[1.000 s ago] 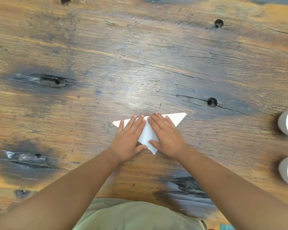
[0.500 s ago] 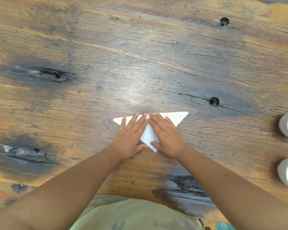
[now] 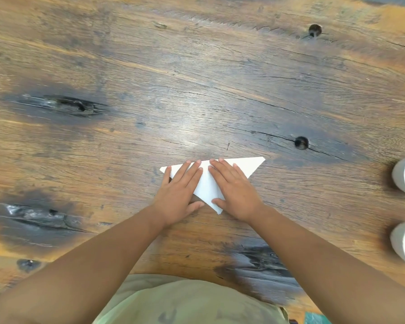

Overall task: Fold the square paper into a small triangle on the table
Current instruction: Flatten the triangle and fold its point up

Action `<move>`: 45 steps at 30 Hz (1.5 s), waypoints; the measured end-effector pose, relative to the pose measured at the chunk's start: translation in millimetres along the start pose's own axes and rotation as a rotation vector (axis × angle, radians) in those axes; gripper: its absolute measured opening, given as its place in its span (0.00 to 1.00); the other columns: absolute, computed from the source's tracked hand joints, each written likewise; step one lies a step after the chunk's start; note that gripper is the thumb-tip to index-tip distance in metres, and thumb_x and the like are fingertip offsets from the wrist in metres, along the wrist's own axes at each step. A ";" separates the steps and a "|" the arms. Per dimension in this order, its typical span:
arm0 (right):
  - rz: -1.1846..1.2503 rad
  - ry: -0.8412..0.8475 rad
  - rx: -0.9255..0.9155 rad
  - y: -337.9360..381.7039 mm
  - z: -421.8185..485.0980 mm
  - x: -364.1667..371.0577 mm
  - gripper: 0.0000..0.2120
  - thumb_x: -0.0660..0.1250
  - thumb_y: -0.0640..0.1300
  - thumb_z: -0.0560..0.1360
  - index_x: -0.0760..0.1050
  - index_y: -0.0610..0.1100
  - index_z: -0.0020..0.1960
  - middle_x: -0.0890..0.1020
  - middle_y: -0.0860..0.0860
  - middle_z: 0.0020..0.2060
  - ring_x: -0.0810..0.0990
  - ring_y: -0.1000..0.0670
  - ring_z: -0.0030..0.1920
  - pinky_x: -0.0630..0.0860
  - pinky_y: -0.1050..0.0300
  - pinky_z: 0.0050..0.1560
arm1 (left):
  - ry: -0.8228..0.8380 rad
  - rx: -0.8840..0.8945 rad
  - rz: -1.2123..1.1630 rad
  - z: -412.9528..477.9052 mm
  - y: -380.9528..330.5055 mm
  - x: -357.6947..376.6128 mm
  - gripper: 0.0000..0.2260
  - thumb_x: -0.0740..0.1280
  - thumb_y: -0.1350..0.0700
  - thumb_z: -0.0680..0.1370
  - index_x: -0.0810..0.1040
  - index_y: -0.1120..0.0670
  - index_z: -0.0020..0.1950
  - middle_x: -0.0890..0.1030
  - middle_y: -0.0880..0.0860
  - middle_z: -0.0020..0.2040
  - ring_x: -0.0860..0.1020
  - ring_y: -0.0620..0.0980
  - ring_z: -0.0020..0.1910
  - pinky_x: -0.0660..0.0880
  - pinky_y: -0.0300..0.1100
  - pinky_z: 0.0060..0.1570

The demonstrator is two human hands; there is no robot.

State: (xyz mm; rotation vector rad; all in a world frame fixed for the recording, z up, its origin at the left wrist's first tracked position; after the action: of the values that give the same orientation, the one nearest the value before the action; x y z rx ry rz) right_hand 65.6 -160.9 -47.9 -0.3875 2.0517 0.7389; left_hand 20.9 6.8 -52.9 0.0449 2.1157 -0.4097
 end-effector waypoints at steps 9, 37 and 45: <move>-0.005 0.016 0.011 0.3 1.0 -0.1 0.42 0.68 0.55 0.76 0.49 0.46 0.80 0.48 0.51 0.81 0.44 0.49 0.80 0.40 0.49 0.78 | -0.047 -0.126 -0.058 -42.9 42.6 2.6 0.40 0.61 0.36 0.78 0.47 0.51 0.81 0.42 0.46 0.82 0.42 0.48 0.80 0.44 0.63 0.75; 0.149 -0.068 0.082 -5.3 -13.3 -9.3 0.35 0.65 0.50 0.79 0.54 0.44 0.79 0.52 0.50 0.80 0.46 0.49 0.80 0.41 0.51 0.79 | -0.135 -0.120 -0.043 -31.6 22.0 -13.3 0.35 0.62 0.37 0.77 0.58 0.53 0.79 0.55 0.52 0.81 0.51 0.55 0.80 0.51 0.64 0.75; 0.111 -0.094 0.210 -13.3 -28.2 2.3 0.33 0.64 0.47 0.79 0.53 0.42 0.79 0.50 0.47 0.80 0.44 0.46 0.80 0.48 0.44 0.79 | -0.021 -0.051 0.002 -8.7 -16.9 5.3 0.37 0.57 0.37 0.80 0.44 0.51 0.81 0.41 0.50 0.82 0.40 0.52 0.80 0.45 0.62 0.76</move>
State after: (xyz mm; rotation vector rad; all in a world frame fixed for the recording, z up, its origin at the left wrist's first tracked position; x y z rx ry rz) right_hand 53.0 -189.0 -42.7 -0.1185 2.0499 0.5882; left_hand 7.7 -7.1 -48.4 0.0134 2.1038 -0.3536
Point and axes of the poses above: each hand's wrist, its own z-axis towards the middle knuckle, its own x-axis out of the palm, y = z × x, the point moved 4 cm from there along z, towards the middle knuckle
